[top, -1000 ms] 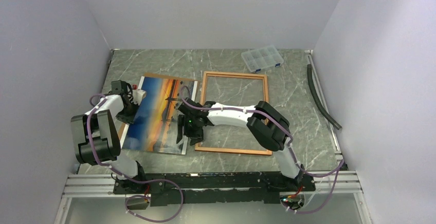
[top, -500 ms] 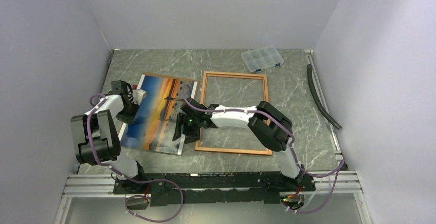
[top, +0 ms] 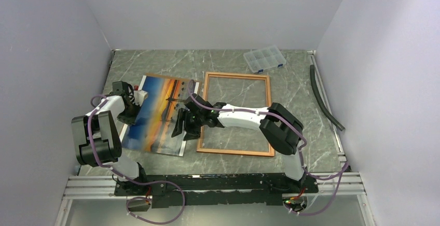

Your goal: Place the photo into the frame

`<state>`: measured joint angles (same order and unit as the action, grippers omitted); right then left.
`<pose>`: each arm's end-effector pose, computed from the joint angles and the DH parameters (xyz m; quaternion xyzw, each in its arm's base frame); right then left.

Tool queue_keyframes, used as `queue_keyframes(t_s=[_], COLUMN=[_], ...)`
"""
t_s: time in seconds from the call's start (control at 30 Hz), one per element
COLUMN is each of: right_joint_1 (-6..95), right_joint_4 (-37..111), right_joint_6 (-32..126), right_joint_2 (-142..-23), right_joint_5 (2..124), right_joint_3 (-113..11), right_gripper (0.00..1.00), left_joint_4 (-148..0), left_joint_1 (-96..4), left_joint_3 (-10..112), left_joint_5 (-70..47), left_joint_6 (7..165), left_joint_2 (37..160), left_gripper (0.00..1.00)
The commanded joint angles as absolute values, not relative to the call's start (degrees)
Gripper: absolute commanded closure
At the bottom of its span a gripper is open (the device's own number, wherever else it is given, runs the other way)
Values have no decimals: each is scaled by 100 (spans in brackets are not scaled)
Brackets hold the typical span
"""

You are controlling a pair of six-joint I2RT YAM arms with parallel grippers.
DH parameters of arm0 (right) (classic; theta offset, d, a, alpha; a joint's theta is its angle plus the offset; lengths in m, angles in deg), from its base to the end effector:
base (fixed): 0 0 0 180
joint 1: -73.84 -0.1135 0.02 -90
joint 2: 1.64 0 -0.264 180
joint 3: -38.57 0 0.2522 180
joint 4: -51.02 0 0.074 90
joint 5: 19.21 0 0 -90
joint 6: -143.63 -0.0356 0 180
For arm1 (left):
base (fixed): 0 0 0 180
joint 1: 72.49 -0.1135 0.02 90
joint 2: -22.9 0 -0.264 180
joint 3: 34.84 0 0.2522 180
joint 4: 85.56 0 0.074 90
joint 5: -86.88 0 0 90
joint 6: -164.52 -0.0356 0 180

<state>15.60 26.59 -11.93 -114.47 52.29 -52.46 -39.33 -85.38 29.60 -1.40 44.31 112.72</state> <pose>0.2173 0.3725 0.1853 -0.0013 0.9178 0.3948 0.0417 0.2743 0.0639 0.1654 0.1462 0.9761 0.0725 0.1432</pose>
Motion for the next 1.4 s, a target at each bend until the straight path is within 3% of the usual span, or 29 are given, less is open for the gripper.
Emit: queue_keyframes(t_s=[0.0, 0.27, 0.93, 1.37], right_joint_1=[1578, 1538, 1758, 1843], right_joint_4=[1649, 1120, 3910, 4694], right_joint_6=[-1030, -816, -1422, -1360], right_joint_2=[-11633, -12026, -12013, -11791], right_joint_5=[5298, 5361, 5210, 4817], right_joint_3=[-5607, -5928, -5352, -5200], right_gripper=[37, 36, 41, 46], left_joint_4=[-3819, -3865, -3936, -3990], left_joint_1=[-8517, -8520, -8499, -8499], left_joint_3=[3078, 2833, 2709, 2683], left_joint_5=[-268, -395, -501, -532], left_joint_6=[4436, 4490, 4438, 4421], left_joint_2=[11091, 11015, 11104, 11184], left_gripper=[96, 97, 97, 97])
